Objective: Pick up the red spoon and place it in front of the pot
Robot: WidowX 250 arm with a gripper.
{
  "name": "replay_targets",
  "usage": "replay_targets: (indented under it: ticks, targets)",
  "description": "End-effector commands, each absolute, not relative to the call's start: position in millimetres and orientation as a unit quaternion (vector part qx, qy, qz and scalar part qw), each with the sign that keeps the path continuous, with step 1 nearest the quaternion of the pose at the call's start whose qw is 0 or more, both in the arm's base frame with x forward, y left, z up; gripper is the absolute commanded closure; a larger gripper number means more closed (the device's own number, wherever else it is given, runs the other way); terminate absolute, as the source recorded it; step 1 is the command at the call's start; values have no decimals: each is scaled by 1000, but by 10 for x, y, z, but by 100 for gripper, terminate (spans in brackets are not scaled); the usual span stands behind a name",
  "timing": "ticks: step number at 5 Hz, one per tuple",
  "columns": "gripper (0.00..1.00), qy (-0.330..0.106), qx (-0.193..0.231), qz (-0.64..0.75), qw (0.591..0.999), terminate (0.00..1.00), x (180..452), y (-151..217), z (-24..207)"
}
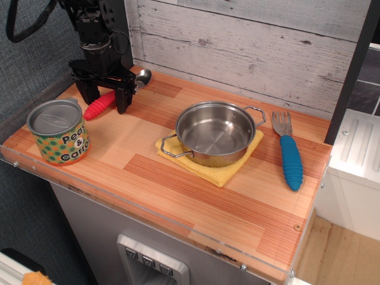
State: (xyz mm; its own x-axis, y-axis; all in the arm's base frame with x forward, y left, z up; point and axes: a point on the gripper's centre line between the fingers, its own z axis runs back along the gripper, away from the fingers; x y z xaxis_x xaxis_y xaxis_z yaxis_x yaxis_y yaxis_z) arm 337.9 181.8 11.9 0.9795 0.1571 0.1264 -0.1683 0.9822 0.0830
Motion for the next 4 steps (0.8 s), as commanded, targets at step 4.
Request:
replay_targets:
  ticks: [4]
  targets:
    - [100,-165,67,84,980,0,3397,1677,764]
